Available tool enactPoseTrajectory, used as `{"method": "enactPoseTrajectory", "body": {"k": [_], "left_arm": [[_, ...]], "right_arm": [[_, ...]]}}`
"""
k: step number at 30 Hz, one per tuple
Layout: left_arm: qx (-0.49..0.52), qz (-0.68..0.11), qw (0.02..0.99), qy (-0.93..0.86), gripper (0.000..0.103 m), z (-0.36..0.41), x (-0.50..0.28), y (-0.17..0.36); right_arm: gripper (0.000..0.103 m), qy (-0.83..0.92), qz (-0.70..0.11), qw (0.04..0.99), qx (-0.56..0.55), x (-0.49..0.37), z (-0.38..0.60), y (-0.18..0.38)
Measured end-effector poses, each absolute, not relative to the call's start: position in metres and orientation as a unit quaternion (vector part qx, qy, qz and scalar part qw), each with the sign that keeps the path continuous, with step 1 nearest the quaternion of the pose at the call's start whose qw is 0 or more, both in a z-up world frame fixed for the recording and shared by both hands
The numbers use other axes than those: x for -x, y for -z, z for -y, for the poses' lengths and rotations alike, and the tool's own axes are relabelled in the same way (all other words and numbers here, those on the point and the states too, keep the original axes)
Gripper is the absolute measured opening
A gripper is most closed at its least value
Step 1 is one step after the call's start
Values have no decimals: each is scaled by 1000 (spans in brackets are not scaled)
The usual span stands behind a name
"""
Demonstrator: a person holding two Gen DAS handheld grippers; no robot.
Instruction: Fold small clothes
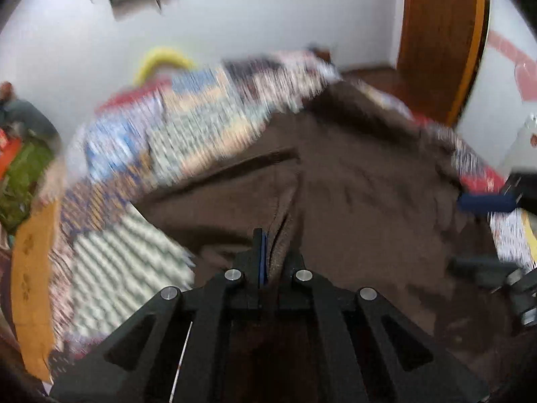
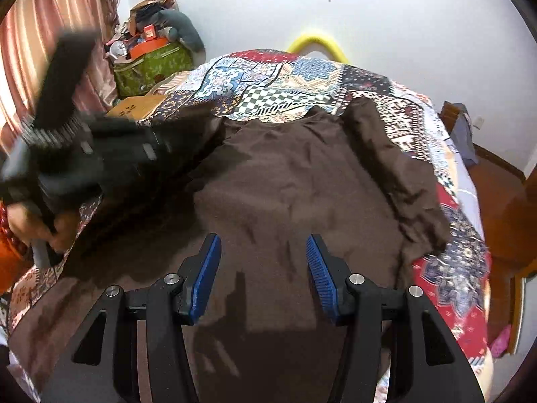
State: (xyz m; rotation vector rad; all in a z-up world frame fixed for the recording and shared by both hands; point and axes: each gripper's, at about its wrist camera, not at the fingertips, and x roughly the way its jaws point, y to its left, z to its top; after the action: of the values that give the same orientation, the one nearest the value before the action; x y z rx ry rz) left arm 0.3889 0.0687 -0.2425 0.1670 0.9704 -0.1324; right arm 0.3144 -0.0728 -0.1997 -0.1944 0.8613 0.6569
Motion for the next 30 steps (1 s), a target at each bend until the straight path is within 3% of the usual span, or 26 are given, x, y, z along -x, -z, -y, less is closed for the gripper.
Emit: {"method": "enactPoseTrajectory", "body": {"k": [2,3,7,9,15,23,30], "left_arm": [[-75,-487,869,55,5,-72,-391,255],[-71,-487,869,51,11,-76,-389,254],[-32,-475,878,45,59,-98,-380,235],[-23,-452,891,42,66,-105,-368,221],[9,-432,902,21,68,-142,-346,198],[85,-477,875,-7,68,-195,-347,239],[74,-494,866,24,68,-177,-349,261]], "right_arm": [[50,-309,-410,853,93,-313,76,198],[50,-309,-410,853,93,-313,77,197],[50,-311,-408,853,95,-310,77,192],[50,-316,-407,852,88,-311,74,190],[54,-336,-405,847,77,-323,47,188],[54,-375,-415,824,88,-361,-16,203],[54,-391,-445,803,68,-416,-55,230]]}}
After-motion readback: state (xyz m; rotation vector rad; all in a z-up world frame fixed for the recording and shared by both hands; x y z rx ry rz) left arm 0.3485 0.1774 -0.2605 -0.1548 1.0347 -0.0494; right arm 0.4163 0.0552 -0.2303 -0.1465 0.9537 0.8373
